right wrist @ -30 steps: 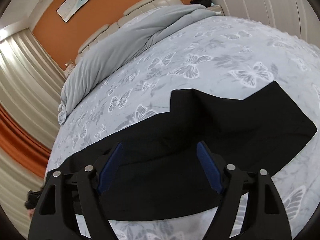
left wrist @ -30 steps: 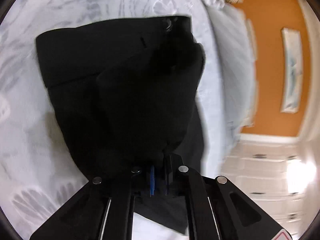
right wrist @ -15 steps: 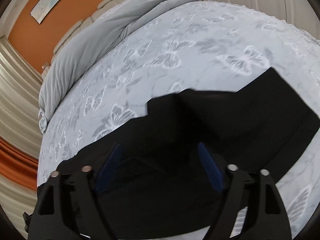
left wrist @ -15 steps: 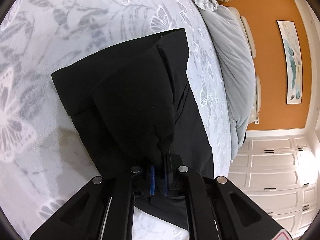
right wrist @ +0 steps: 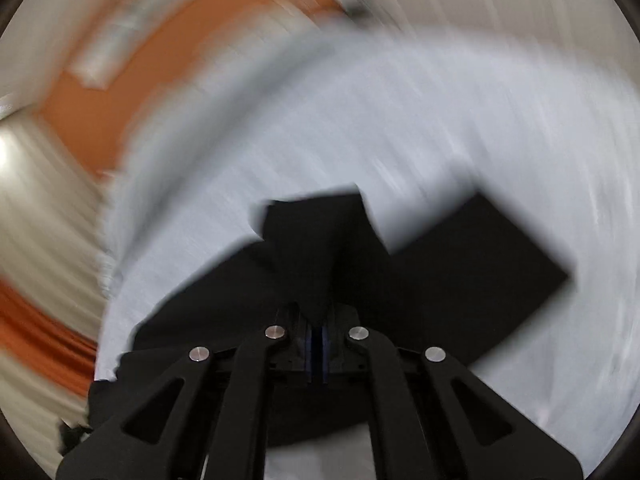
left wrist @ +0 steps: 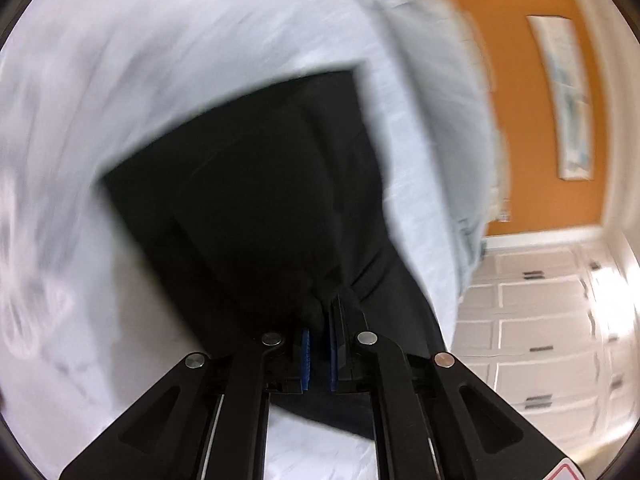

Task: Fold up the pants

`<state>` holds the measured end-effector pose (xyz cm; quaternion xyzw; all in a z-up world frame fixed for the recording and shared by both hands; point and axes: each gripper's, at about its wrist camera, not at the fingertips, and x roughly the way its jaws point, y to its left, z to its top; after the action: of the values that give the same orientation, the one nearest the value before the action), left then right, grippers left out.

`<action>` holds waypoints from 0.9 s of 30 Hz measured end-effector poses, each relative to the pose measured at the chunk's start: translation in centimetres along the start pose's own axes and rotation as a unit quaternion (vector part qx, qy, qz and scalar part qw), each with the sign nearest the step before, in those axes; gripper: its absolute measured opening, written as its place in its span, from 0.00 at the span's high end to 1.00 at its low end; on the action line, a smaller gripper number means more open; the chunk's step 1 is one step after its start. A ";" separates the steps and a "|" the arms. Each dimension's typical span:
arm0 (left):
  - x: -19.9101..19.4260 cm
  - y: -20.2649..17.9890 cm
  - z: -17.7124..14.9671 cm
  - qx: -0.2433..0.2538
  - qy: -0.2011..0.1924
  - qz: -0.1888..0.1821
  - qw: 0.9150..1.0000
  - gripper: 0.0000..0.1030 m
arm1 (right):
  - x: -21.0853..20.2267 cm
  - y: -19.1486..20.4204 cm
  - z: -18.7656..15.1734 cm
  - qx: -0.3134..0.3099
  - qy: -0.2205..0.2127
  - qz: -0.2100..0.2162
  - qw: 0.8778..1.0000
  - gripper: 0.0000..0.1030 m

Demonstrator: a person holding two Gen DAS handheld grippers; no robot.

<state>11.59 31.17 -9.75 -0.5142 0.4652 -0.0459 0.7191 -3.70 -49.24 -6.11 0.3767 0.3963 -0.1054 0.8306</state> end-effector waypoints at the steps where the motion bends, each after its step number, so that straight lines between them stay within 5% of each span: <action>1: 0.5 0.5 -0.2 -0.006 0.010 0.024 1.000 0.96 | 1.3 -0.7 -0.5 -0.002 0.032 -0.012 0.999 0.98; 3: 0.8 0.7 -0.5 -0.006 0.010 0.046 0.999 0.96 | 2.0 -0.7 -1.2 -0.031 0.053 -0.029 0.998 0.93; 6: -0.2 0.2 -0.5 0.000 -0.013 0.041 0.999 0.95 | 1.1 -0.4 -1.0 -0.018 0.052 0.003 0.999 0.84; 8: -0.2 0.3 -0.4 -0.005 -0.018 0.042 0.999 0.95 | 1.0 -0.9 -0.4 0.018 0.034 0.024 0.999 0.43; 9: -0.1 0.4 -0.4 -0.007 -0.019 0.044 0.999 0.95 | 1.1 -1.1 0.1 0.032 0.017 0.022 0.999 0.44; 11: 0.0 0.4 -0.5 -0.009 -0.026 0.046 0.999 0.95 | 2.6 -0.8 1.0 0.036 0.018 0.028 0.999 0.97; 13: -0.4 -0.7 -0.5 0.008 -0.047 0.039 0.998 0.95 | 1.9 0.2 2.4 0.062 -0.003 0.071 0.996 0.97; 16: -1.5 -1.8 -0.5 0.038 -0.064 0.027 0.997 0.95 | -7.0 4.8 3.6 -0.006 -0.141 0.178 0.974 0.97; 18: -1.2 -1.3 -0.5 0.046 -0.060 0.049 0.996 0.95 | -10.9 6.1 3.1 -0.066 -0.193 0.166 0.965 0.97; 20: 0.1 -0.5 -0.3 0.034 -0.038 0.079 0.996 0.95 | -10.0 3.9 2.4 -0.078 -0.169 0.085 0.979 0.97; 22: 0.9 0.9 -0.3 0.011 -0.019 0.082 0.996 0.95 | -4.6 -1.7 1.7 -0.008 -0.054 0.007 0.999 0.97; 24: 1.0 1.6 -0.3 -0.004 -0.013 0.073 0.997 0.95 | -0.6 -6.5 0.4 0.068 0.035 -0.019 0.997 0.97; 27: 0.4 1.6 -0.5 0.005 -0.021 0.088 0.996 0.95 | -0.5 -6.9 0.2 0.048 0.044 -0.006 0.998 0.91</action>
<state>10.76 31.33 -11.24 -0.4688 0.4927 0.0260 0.7327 -7.13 -54.22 -9.41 0.4179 0.4292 -0.1129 0.7927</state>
